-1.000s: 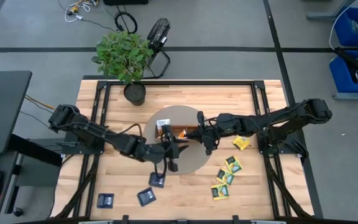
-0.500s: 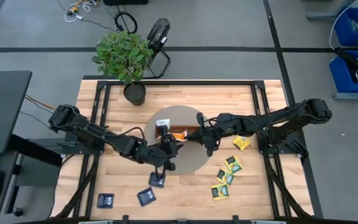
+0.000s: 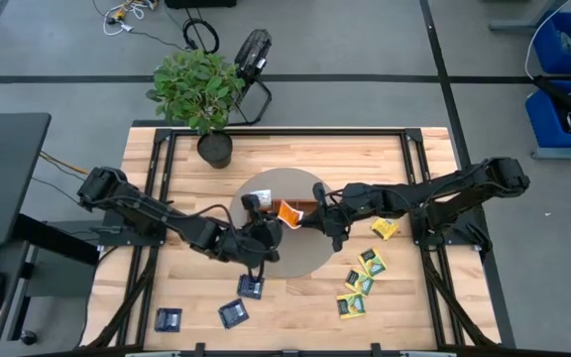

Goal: Pick & Place Tea
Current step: Put the orange tea bag into the left section of the wooden organizer

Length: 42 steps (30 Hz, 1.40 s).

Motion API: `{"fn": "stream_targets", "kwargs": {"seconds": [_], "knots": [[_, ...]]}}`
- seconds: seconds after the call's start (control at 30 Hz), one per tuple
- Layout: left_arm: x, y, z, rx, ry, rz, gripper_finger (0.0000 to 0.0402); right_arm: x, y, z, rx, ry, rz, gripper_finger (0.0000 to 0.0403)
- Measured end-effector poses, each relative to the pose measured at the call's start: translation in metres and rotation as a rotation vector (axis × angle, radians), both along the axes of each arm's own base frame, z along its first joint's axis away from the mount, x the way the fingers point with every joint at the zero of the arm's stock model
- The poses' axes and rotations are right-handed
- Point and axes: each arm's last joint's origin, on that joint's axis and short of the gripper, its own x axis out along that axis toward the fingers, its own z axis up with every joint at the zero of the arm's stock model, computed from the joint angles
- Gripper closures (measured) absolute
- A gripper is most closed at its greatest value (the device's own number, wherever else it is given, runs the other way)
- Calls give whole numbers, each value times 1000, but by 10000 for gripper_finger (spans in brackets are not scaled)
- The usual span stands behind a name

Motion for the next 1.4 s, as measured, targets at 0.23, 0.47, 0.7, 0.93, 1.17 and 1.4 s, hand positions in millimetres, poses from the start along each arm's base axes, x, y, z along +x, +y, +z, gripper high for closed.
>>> {"fn": "stream_targets", "kwargs": {"seconds": [0.23,0.47,0.7,0.93,1.17,1.4], "knots": [[-8,-6,-3,94,49,43,319,-2,-1,-4,16,54,-25,403],[-24,-38,-5,154,103,-62,319,-4,-6,-11,45,131,-89,403],[-21,-49,2,114,34,-146,290,-4,-13,-11,110,146,-103,403],[-1,-16,1,-78,-6,-138,191,-4,-11,-11,134,145,-100,403],[9,3,1,-208,-24,-189,140,-4,-11,-10,134,141,-100,403],[15,13,3,-249,-47,-215,156,-3,-12,-10,135,133,-100,403]]}}
